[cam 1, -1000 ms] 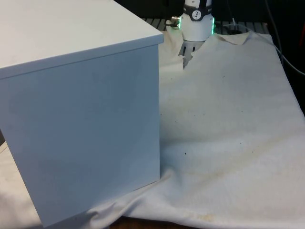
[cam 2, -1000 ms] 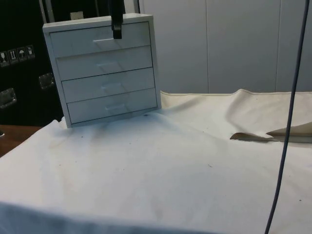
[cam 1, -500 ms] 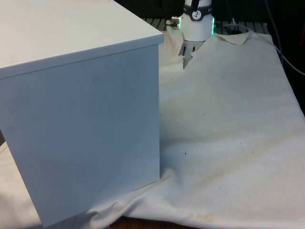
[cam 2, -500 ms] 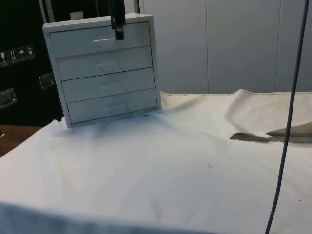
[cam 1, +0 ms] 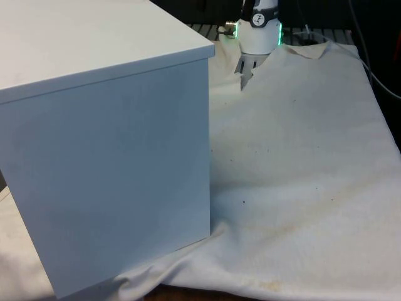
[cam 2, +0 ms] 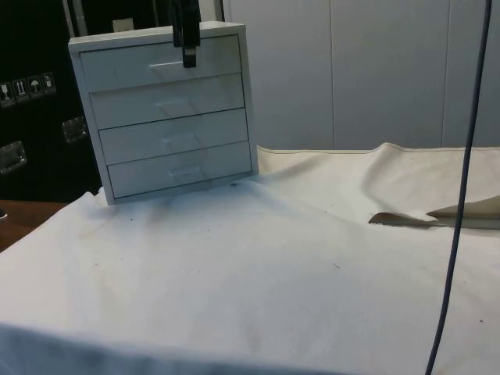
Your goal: Open the drawer, then close it.
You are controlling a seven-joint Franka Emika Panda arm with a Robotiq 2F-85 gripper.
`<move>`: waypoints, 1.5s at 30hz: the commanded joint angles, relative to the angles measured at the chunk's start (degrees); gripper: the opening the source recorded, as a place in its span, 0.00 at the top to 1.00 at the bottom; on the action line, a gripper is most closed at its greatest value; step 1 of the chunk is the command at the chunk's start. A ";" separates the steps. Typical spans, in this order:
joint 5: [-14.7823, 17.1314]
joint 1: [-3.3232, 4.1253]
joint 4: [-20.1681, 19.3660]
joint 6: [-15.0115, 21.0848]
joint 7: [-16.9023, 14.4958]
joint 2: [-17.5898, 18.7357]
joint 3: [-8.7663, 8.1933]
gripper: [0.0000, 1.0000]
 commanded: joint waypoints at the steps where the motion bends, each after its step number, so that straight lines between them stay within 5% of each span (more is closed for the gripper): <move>1: -0.92 -0.06 -0.46 1.60 -0.23 0.00 -0.17 0.00; 20: -3.27 -0.23 -2.01 8.19 -3.84 1.72 -0.92 0.00; 29: -2.98 -0.11 -1.26 8.31 -5.73 2.81 -1.55 0.00; 45: -2.41 -0.86 0.17 13.52 -6.47 7.51 -3.27 0.00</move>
